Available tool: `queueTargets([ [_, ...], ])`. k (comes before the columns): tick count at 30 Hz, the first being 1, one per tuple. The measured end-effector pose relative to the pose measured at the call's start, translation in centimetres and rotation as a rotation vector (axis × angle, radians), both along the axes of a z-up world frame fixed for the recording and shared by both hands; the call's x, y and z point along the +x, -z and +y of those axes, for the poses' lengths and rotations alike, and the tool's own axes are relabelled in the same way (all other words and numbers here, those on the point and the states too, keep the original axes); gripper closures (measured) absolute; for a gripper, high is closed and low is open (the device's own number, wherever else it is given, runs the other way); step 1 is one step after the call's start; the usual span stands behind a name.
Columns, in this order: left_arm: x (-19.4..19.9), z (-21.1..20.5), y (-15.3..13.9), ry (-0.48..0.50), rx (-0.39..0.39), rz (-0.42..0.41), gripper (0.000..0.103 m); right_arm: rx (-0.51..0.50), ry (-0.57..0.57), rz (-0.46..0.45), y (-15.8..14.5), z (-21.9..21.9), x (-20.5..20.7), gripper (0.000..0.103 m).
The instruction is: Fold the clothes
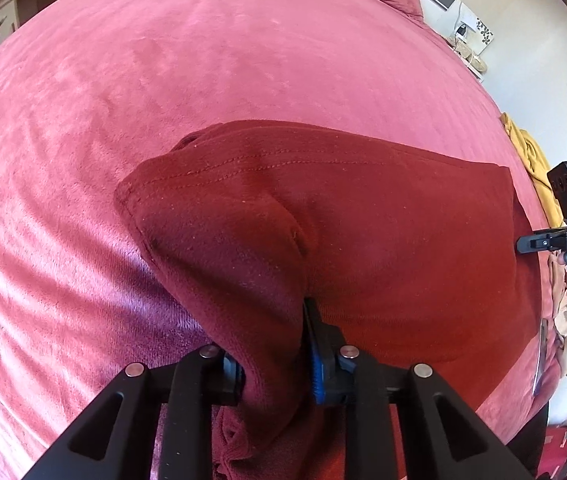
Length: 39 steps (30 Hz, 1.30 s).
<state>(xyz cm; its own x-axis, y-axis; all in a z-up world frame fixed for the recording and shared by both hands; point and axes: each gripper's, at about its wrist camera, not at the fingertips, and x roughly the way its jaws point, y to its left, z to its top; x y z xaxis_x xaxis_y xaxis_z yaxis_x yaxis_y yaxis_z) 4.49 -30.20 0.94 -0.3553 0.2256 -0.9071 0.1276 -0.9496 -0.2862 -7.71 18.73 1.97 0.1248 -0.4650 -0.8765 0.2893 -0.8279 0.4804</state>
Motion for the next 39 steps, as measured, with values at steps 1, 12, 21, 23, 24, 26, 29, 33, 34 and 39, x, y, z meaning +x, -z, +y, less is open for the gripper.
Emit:
queueTargets([
  [1, 0.0, 0.0, 0.0, 0.001, -0.005, 0.002, 0.08, -0.017, 0.012, 0.005, 0.0, 0.4, 0.1, 0.019],
  [12, 0.0, -0.3, -0.2, 0.0, -0.031, -0.014, 0.078, 0.015, -0.001, -0.022, -0.6, -3.9, -0.4, 0.004],
  [21, 0.6, -1.1, -0.4, -0.039, -0.002, 0.023, 0.078, 0.047, -0.086, 0.058, -1.6, -4.7, 0.8, 0.002],
  [23, 0.6, -1.7, -0.3, -0.081, 0.026, 0.019, 0.076, 0.035, -0.087, 0.059, -1.7, -4.5, 0.8, 0.002],
  [24, 0.6, -2.0, -0.2, -0.103, 0.04, 0.017, 0.076, 0.026, -0.081, 0.058, -1.8, -4.3, 0.7, 0.002],
  [26, 0.7, -2.3, -0.2, -0.124, 0.053, 0.007, 0.076, 0.023, -0.064, 0.073, -1.9, -4.1, 0.8, 0.002],
  [29, 0.7, -2.7, -0.3, -0.148, 0.066, -0.008, 0.076, 0.073, -0.088, 0.13, -2.2, -4.9, 1.7, 0.002],
  [33, -0.1, -1.8, -0.7, -0.114, 0.006, 0.029, 0.077, 0.159, -0.116, 0.208, -2.8, -5.9, 2.7, 0.008],
  [34, -1.1, -1.2, -0.8, -0.11, -0.012, 0.041, 0.079, 0.167, -0.102, 0.217, -3.0, -5.7, 2.7, 0.013],
  [39, -1.7, -0.6, -1.1, -0.117, -0.06, 0.069, 0.088, 0.142, -0.027, 0.233, -4.4, -3.7, 2.3, 0.061],
])
